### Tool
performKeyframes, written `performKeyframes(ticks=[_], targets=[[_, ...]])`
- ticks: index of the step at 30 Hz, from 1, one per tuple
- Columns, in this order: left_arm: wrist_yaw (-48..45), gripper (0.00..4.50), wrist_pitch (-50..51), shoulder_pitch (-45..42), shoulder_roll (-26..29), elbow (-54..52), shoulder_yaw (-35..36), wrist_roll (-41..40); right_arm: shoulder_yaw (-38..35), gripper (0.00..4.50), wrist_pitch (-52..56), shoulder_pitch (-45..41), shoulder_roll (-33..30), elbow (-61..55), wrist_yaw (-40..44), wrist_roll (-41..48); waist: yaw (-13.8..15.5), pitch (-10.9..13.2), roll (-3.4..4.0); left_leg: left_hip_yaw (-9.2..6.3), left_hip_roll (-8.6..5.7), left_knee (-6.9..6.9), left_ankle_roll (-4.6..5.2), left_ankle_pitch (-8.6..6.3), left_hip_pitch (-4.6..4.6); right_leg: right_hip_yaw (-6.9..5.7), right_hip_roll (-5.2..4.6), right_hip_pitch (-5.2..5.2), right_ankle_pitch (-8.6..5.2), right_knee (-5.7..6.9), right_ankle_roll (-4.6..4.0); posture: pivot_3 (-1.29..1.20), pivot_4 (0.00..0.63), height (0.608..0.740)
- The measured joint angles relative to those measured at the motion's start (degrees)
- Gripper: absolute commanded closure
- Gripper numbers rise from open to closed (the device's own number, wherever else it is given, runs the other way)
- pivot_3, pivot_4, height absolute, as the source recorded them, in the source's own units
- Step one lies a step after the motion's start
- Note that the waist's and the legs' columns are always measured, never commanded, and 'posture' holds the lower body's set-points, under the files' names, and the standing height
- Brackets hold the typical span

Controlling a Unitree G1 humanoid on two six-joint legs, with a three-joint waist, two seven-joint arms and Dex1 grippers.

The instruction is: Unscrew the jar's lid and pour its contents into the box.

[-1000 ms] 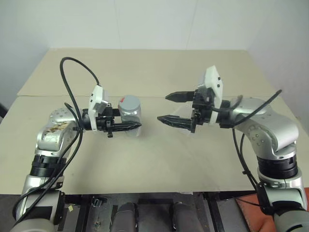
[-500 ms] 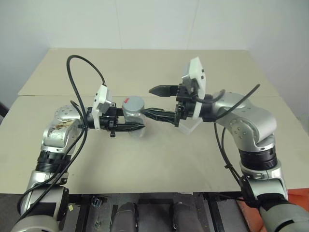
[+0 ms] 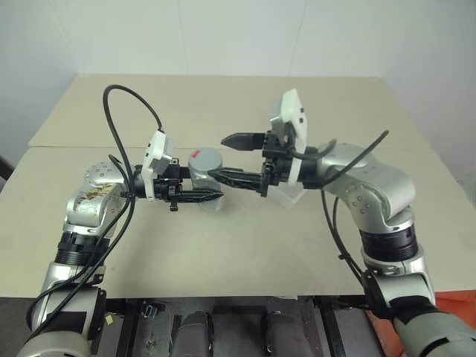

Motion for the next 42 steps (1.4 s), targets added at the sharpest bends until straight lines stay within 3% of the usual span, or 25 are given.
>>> performKeyframes(ticks=[20,41,42], targets=[[0.1,2.50,0.6,0.2,0.1,-1.4,0.0,0.0,3.2,0.04,2.3,-2.3,4.3,-0.8,-7.5,-1.6,-0.1,0.0,0.00,0.01,0.01,0.00,0.00,0.00,0.00,0.00,0.00,0.00,0.00,0.03,0.00,0.00,0.150,0.740],[0.2,2.50,1.7,0.4,0.7,-1.4,0.0,0.0,3.2,0.04,2.5,-2.0,2.5,-0.6,-6.1,-1.9,-0.1,0.0,0.00,0.01,0.01,0.00,0.00,0.00,0.00,0.00,0.00,0.00,0.00,0.02,0.00,0.00,0.150,0.740],[0.2,2.50,1.7,0.4,0.7,-1.5,0.0,0.0,3.2,0.20,2.5,-1.9,2.5,-0.6,-5.9,-1.9,-0.1,0.0,0.00,0.01,0.01,0.00,0.00,0.00,0.00,0.00,0.00,0.00,0.00,0.02,0.00,0.00,0.150,0.740]])
